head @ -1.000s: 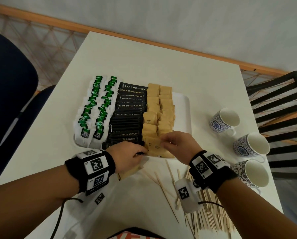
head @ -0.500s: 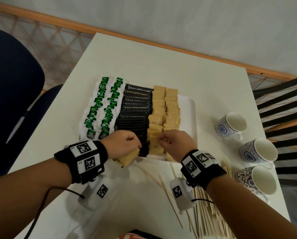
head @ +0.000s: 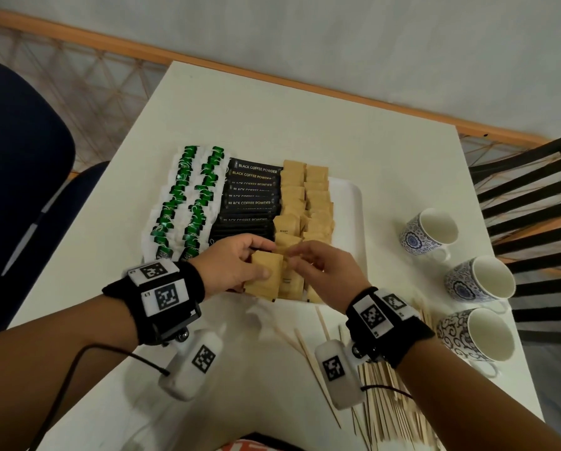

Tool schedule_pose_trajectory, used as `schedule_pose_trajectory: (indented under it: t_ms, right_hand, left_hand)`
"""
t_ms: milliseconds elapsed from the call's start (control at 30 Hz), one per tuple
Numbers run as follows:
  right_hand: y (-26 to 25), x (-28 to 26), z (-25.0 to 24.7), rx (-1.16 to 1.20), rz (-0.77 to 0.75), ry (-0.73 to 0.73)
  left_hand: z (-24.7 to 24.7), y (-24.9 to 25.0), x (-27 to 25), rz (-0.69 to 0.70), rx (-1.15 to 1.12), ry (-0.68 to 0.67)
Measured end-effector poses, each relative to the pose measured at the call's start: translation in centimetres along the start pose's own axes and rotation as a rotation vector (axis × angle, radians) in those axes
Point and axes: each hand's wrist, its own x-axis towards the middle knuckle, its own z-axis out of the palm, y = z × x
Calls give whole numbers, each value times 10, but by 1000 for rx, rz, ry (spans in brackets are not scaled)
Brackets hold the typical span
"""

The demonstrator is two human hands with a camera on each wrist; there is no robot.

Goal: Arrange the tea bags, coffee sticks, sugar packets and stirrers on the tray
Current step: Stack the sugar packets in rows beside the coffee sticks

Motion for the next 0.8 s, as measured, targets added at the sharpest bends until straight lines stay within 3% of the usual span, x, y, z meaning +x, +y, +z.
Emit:
schedule_pose_trajectory:
  t_ms: [100,400,600,800]
  right_hand:
    - [0,-7,1,89,-5,-47]
    - [2,-11,1,384,287,-63]
    - [11,-10,-7,428,322,41]
    - [-1,-11,-8,518,222,-73]
  left_hand:
    - [6,3,1,29,10,20]
    - [27,-1,-1,56,65,-15]
    - [23,-8,3,2,-40,6]
    - [25,-9,5,-65,-35,-14]
